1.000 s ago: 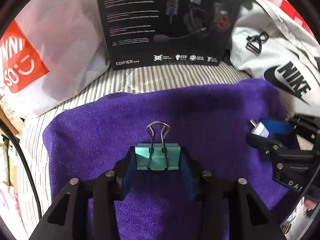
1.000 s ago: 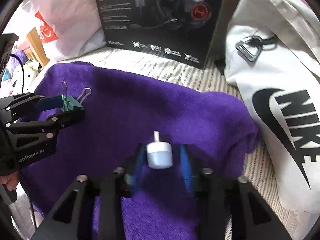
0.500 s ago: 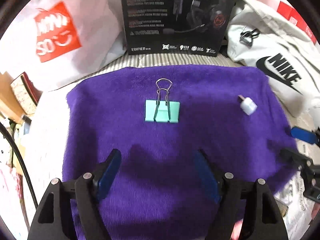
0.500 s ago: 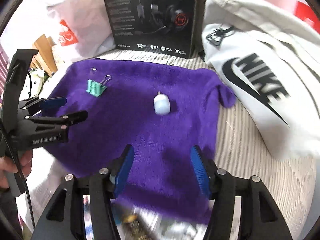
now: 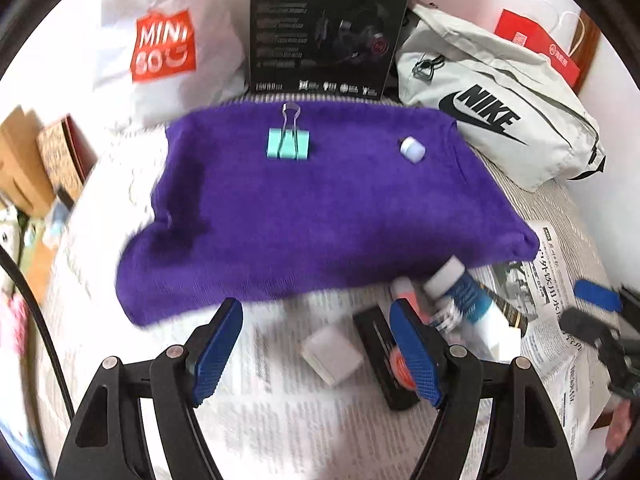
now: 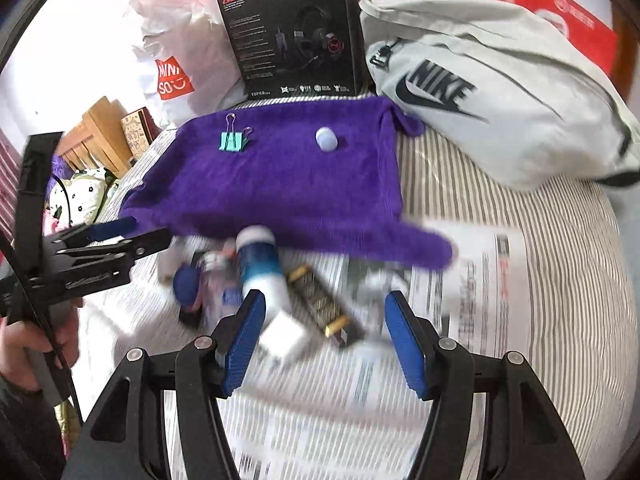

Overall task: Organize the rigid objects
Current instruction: 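Grasp the white tape roll with the left gripper, then grasp the gold-and-black bottle with the right gripper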

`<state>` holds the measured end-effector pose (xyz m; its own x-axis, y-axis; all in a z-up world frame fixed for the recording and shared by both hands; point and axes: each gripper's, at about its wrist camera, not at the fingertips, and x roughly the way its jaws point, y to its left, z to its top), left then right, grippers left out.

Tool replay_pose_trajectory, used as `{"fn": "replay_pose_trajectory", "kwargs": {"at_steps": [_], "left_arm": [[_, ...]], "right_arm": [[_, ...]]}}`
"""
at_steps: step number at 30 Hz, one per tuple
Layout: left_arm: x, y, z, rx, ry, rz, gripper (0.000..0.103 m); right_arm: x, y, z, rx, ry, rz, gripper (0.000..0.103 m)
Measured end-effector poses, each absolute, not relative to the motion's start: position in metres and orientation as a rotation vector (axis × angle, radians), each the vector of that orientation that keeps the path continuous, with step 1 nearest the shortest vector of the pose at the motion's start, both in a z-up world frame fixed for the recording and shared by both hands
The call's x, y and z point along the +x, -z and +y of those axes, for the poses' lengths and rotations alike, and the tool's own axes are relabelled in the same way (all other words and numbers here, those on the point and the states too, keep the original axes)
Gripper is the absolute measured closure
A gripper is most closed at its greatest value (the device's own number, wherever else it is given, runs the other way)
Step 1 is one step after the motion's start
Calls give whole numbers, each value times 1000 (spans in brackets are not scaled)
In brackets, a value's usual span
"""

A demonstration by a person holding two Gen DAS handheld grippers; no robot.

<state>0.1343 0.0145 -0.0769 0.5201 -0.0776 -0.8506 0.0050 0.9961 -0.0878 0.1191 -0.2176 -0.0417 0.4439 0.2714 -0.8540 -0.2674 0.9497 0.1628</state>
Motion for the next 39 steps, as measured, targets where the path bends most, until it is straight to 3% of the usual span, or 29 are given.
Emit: {"fn": "replay_pose_trajectory", "kwargs": {"at_steps": [18,20,24,27,32,39], "left_arm": [[123,113,22,-20,8,1067,29],[125,113,18,-15,23,1056,33],[131,114,9,20,36,1056,63],[132,114,7,37,43,1042,74],[129,114,10,24,60,1030,74],[130,114,9,26,56,1026,74]], "right_arm": [[95,63,-230,6,-322,1095,41],[102,65,-227,-15,-315,1091,41],[119,70,-224,-59,-310,1083,41],[133,78,-219,-112,-323,1088,42],[148,96,-211,-192,-375,1123,51],[156,106,-196,-267,-469,1133,54]]}}
